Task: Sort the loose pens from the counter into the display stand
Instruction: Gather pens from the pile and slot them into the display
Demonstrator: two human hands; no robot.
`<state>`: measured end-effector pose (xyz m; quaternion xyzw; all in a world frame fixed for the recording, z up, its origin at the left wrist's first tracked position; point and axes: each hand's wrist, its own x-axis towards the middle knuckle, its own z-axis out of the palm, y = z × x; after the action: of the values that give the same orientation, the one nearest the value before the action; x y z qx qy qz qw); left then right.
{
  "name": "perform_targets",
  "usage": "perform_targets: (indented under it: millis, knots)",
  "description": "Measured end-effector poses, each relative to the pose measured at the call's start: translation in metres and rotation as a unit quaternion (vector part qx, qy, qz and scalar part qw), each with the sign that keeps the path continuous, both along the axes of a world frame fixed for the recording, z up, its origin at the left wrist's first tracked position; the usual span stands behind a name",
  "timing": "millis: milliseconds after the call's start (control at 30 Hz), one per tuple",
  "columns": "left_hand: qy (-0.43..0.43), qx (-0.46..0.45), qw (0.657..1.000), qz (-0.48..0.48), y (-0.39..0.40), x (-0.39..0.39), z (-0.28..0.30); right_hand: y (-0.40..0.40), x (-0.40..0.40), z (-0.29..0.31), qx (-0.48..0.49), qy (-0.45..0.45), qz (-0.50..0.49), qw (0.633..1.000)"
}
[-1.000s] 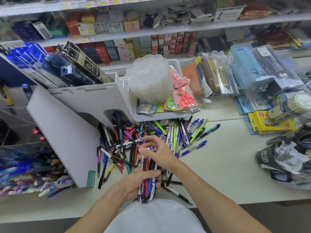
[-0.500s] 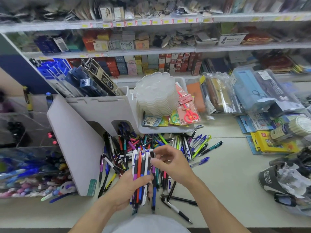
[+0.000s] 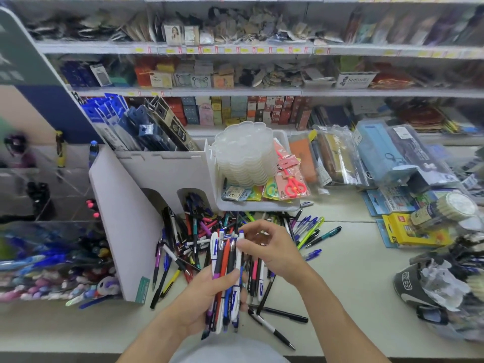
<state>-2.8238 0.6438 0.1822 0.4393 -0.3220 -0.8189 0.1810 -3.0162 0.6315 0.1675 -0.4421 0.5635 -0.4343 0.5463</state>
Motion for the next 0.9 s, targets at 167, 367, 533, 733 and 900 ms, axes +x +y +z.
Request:
perform_targets:
  millis: [167,367,533,733,900]
  knots:
    - [0.047,-0.002,0.999,0.007,0.010,0.009,0.000,-0.001,-0.006,0.011,0.030,-0.077,-0.055,0.995]
    - [-0.008,-0.033,0.997,-0.065,0.021,0.021,-0.009,0.002,0.004,0.030,0.047,0.035,0.070,0.996]
    - [0.004,-0.053,0.990,-0.133,0.030,0.024,-0.011,0.000,0.013,0.037,0.087,0.114,0.216,0.966]
    - [0.011,-0.055,0.990,-0.127,0.033,0.031,-0.013,0.002,0.010,0.039,0.102,0.120,0.235,0.959]
    - [-0.031,-0.076,0.989,-0.126,0.033,0.039,-0.011,-0.001,0.005,0.044,0.103,0.145,0.196,0.964]
